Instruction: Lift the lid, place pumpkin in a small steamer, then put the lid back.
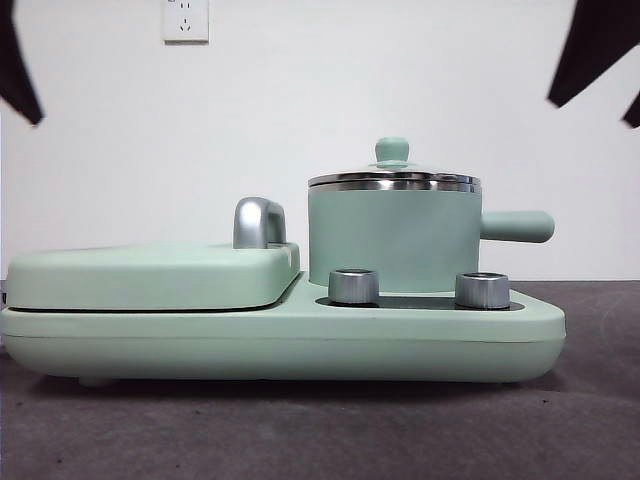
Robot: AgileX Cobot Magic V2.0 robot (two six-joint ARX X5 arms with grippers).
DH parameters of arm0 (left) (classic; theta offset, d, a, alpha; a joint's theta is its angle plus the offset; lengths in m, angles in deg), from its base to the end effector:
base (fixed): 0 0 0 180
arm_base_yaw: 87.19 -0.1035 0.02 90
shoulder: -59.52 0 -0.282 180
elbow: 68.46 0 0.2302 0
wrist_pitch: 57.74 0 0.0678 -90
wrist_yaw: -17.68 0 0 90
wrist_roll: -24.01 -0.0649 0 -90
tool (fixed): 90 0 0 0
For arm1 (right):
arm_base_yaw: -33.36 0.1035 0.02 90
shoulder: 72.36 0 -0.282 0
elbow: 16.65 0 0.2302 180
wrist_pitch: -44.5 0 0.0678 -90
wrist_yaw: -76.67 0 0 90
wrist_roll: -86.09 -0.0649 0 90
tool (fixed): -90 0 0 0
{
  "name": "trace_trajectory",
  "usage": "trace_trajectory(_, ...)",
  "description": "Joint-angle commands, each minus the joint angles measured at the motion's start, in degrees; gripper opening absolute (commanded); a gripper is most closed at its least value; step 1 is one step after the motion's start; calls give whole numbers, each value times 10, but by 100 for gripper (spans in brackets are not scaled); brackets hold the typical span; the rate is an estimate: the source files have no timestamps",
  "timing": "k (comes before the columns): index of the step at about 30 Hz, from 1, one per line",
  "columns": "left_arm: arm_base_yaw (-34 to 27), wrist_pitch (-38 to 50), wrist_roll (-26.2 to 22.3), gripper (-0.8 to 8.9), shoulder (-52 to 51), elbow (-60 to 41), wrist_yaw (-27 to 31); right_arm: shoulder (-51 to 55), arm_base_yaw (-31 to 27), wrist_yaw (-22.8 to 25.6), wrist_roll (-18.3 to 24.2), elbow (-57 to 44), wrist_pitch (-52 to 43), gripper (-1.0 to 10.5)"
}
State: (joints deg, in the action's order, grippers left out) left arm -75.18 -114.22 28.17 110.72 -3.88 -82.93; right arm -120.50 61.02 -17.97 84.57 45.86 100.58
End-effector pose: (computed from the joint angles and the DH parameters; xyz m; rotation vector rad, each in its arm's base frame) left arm 0.1573 -0.0457 0.2866 -0.0590 0.7702 -0.3482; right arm 0.1337 0.0760 0.2825 -0.1224 0.7294 0.5286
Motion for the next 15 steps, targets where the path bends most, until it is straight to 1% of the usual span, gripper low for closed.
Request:
trace_trajectory(1,-6,-16,7,303,-19,-8,1,-24,3,-16,-6,3,-29,441)
trace_trajectory(4,-8,-37,7,303,-38,-17,1,-43,3,-31,-9,3,-60,441)
trace_trajectory(7,-8,-50,7,303,-49,-20,1,-57,3,-33,-11,3,-82,441)
trace_trajectory(15,-7,-58,13,307,-51,-20,1,-57,3,-33,-10,3,-75,441)
